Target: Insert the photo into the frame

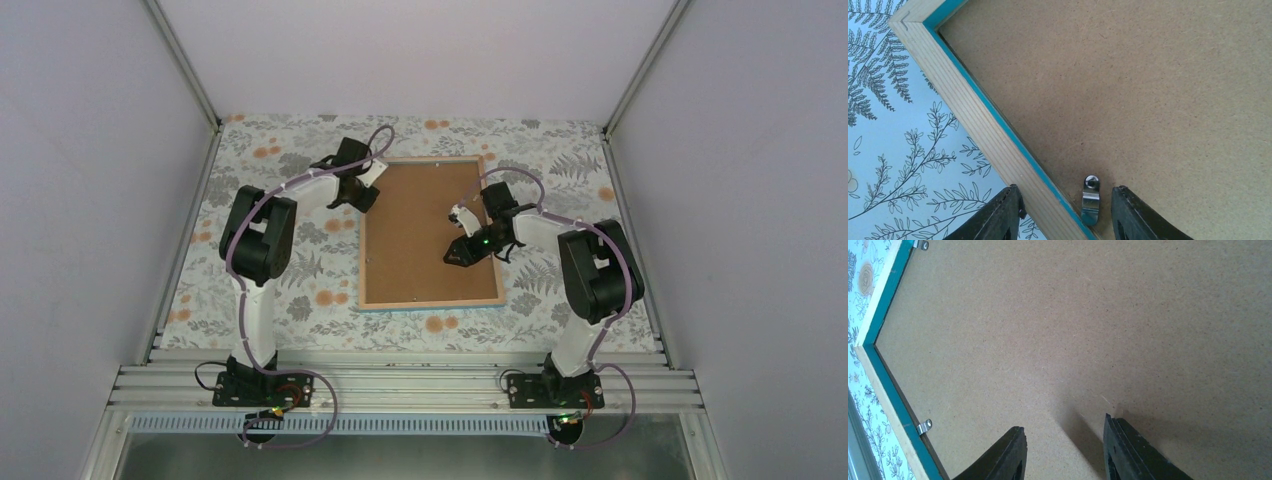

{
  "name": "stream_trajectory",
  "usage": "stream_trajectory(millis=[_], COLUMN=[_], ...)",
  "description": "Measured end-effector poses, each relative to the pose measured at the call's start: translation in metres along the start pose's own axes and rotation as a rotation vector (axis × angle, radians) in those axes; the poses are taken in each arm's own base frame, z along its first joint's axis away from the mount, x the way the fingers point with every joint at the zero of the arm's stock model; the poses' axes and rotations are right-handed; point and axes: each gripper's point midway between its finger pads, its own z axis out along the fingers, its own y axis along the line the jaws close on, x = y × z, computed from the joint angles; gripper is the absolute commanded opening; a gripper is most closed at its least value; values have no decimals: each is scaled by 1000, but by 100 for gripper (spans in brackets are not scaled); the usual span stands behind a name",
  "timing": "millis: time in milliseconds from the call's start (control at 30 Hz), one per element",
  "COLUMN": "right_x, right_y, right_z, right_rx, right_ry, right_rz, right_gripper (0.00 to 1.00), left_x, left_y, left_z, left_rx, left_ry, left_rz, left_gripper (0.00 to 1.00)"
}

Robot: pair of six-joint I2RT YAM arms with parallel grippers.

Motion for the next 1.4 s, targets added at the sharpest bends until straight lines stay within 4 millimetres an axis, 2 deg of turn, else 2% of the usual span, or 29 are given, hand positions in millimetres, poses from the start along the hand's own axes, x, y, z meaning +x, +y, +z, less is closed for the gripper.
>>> stream_trajectory(millis=[167, 433, 567, 667, 800, 900, 1000, 1100, 1167, 1233, 1300, 1333, 1400], right_x=[0, -2, -3, -3, -4, -6, -9, -24, -37, -48, -53, -54, -53], right_y=[0, -3, -4, -4, -2, 3, 8, 12, 12, 7, 0, -4, -14], right_z=[0, 0, 0, 0, 0, -3, -12, -30, -49, -72, -90, -98, -114], right_rx=[3, 16, 19, 20, 11, -8, -12, -12, -5, 10, 27, 36, 54], right_ry=[1, -8, -9, -8, -10, -12, -21, -76, -137, -200, -246, -263, -296], right_rz=[-5, -17, -21, -20, -15, 2, 27, 34, 37, 47, 62, 72, 98], right_gripper=[39, 37, 37, 38, 43, 49, 55, 64, 76, 86, 90, 96, 100], left_x=[0, -4, -9, -10, -11, -2, 7, 3, -5, -8, -3, 2, 19], left_y=[3, 10, 10, 11, 8, 6, 6, 2, -10, -36, -77, -97, -142], left_z=[1, 4, 4, 4, 3, -1, -16, -46, -71, -97, -122, -131, -146], left_rx=[-28, -87, -94, -91, -63, -34, -8, 20, 46, 87, 160, 196, 284], left_ry=[-3, -44, -68, -73, -84, -74, -74, -122, -178, -237, -285, -304, -323], left_rz=[8, 23, 28, 28, 36, 38, 57, 112, 181, 273, 381, 428, 525], left_gripper=[39, 20, 18, 23, 46, 54, 56, 57, 58, 60, 60, 61, 61])
